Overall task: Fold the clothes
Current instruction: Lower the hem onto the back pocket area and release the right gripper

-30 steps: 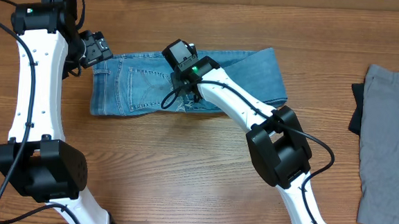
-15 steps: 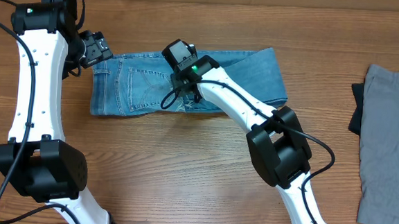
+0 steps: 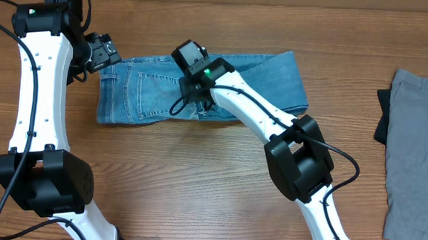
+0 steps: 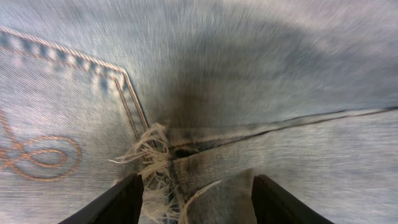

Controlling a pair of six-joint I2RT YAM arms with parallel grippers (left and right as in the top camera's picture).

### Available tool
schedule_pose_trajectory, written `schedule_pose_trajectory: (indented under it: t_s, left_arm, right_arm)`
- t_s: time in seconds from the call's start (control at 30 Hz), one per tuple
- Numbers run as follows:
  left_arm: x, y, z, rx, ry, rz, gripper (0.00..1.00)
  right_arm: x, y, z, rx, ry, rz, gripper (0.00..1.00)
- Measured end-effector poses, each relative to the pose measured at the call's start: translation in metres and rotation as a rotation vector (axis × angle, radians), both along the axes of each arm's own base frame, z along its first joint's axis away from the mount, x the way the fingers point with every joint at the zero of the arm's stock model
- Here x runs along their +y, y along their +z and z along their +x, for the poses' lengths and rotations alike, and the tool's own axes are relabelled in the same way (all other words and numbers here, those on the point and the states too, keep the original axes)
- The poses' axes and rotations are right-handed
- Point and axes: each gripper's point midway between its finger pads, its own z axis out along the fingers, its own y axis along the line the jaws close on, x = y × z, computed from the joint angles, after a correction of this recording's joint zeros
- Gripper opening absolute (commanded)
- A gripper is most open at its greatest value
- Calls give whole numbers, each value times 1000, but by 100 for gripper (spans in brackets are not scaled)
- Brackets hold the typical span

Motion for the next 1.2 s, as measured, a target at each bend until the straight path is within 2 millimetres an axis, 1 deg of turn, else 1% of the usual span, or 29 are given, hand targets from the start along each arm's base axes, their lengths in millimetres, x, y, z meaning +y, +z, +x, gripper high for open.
schedule_pose_trajectory:
  t_s: [0.03,0.1,0.17,0.23,0.4,0.5,0.57,0.63,0.93,1.2]
  left_arm:
    - [0,0,0,0,0,0,100]
    - [0,0,0,0,0,0,100]
    - [0,0,0,0,0,0,100]
    - [0,0,0,0,0,0,100]
    - [0,0,0,0,0,0,100]
    - [0,0,0,0,0,0,100]
    - [0,0,0,0,0,0,100]
    - [0,0,0,0,0,0,100]
    - [0,0,0,0,0,0,100]
    - [0,0,0,0,0,0,100]
  right_arm:
    - [0,-7,-2,6,3,1,60]
    - [-1,-15,-5,13,5,-2,59]
    - [-3,-18,-7,17,6,-7,56]
    - [-3,-18,-7,16,15,-12,50]
    - [-12,-18,-6,3,15,-65,32]
    - [-16,-19,-10,11,18,-95,17]
    - [-17,-15,-10,9,18,-107,8]
    - [-17,-10,-8,2,15,-110,4]
    - [-6,18,10,-70,10,-73,4]
    - [6,37,26,-140,-1,-19,4]
